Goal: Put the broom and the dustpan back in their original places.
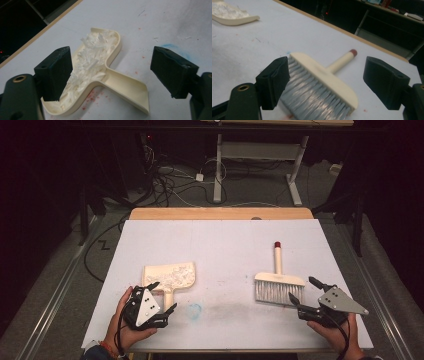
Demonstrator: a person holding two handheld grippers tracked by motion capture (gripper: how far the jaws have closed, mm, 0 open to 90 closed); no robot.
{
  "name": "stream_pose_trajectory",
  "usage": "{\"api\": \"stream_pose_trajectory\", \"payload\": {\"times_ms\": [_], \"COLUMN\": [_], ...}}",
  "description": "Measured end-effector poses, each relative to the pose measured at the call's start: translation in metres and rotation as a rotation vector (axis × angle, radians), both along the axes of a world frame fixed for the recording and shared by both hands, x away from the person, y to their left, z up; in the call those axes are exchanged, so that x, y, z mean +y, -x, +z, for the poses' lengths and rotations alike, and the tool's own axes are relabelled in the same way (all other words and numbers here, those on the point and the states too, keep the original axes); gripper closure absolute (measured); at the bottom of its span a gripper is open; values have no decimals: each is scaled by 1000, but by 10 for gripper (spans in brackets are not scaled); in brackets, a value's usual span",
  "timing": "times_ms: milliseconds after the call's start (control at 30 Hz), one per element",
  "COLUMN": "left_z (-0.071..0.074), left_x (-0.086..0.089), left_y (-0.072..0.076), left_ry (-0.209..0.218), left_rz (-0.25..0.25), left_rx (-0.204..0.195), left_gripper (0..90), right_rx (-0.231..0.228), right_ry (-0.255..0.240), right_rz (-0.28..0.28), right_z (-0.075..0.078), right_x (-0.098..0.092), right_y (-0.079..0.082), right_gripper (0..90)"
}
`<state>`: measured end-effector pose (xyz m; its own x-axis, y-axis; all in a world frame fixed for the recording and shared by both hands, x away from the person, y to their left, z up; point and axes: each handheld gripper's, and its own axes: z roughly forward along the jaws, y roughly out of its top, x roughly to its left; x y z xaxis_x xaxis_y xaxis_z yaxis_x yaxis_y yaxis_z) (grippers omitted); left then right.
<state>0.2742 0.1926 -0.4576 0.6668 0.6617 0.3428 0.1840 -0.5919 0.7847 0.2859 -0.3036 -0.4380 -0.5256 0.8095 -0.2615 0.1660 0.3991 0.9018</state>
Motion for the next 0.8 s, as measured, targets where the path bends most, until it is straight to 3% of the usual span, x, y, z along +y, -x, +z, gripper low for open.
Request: {"api": "stream_pose_trajectory", "payload": {"times_ms": [67, 200, 500, 800], "left_z": [-2, -5, -5, -4], "left_x": [1, 2, -2, 0], "left_y": [2, 4, 2, 2], "left_ry": [3, -4, 3, 11], "left_rz": [-1, 2, -7, -12], "left_rx": [13, 29, 33, 34], "left_gripper": [171, 159, 154, 154], "right_rx": [35, 52, 30, 23], "right_ry": [-14, 23, 6, 20], "right_rz": [3, 17, 9, 20], "right_z": [-8, -16, -10, -8], "right_x": [0, 1, 0, 1], "right_y": [4, 10, 12, 14], "right_gripper": [217, 218, 218, 239]}}
